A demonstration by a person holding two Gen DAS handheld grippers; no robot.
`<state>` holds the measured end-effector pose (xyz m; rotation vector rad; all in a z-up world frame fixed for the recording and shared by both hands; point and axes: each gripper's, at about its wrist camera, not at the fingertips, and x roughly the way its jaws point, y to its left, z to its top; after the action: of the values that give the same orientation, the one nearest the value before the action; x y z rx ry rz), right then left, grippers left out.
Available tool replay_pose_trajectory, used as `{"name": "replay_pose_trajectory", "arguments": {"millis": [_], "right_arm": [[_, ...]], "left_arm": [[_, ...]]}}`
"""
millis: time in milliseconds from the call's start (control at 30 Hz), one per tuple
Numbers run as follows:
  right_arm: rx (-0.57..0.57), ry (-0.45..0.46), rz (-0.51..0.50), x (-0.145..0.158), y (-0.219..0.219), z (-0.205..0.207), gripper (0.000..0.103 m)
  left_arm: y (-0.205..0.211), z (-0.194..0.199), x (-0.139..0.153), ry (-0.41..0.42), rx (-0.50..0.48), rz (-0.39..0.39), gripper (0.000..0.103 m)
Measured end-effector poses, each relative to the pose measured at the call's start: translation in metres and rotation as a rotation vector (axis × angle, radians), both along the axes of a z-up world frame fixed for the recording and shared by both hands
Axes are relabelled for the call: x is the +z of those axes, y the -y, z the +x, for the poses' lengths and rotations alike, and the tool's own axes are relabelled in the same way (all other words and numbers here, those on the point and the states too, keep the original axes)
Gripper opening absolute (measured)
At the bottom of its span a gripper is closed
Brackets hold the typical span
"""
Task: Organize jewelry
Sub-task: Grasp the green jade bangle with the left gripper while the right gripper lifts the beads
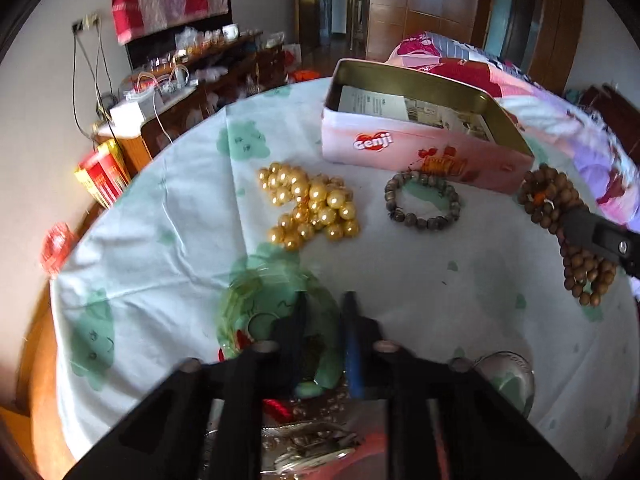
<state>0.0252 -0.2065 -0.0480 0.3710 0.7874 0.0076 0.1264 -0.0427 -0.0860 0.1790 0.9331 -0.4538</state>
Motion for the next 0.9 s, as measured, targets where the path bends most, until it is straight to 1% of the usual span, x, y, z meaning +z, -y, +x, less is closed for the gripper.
{"name": "replay_pose_trajectory", "arguments": {"millis": [33,100,200,267,367,400,500,600,633,800,900], "right_arm": [[0.001,0.002,0.005,0.0,0.0,0.0,0.025],[-0.005,0.011,0.009,0.002,0.0,-0.002,0.025],[-0.009,0.029,0.008,0.006,-0.002,-0.007,0.025],[-0.014,0.046,0.014,0.01,-0.002,-0.01,0.025],[-0.026,0.075,0.014,0.015,-0.002,-0.016,0.025],[-0.031,0.087,0.011,0.017,-0.002,-0.019,0.025],[-0.046,0.123,0.005,0.024,-0.001,-0.028,0.025],[-0.056,0.137,-0.029,0.029,0.0,-0.035,0.025],[-0.059,0.138,-0.033,0.029,0.0,-0.036,0.025],[-0.076,0.152,-0.053,0.036,0.007,-0.043,0.025],[-0.08,0.161,-0.056,0.039,0.009,-0.047,0.025]], "left_arm": [[-0.005,0.001,0.003,-0.002,0.007,-0.034,0.008],[-0.016,-0.001,0.015,0.022,0.015,-0.112,0.008],[-0.035,-0.012,0.04,0.093,0.018,-0.238,0.008],[-0.044,-0.021,0.057,0.138,0.011,-0.307,0.008],[-0.056,-0.038,0.075,0.183,-0.013,-0.409,0.008],[-0.059,-0.042,0.078,0.191,-0.014,-0.431,0.008],[-0.06,-0.053,0.08,0.176,0.001,-0.457,0.008],[-0.053,-0.062,0.078,0.152,-0.038,-0.461,0.008],[-0.053,-0.064,0.078,0.15,-0.05,-0.476,0.008],[-0.07,-0.068,0.097,0.149,-0.118,-0.642,0.008],[-0.086,-0.064,0.105,0.115,-0.144,-0.784,0.008]]}}
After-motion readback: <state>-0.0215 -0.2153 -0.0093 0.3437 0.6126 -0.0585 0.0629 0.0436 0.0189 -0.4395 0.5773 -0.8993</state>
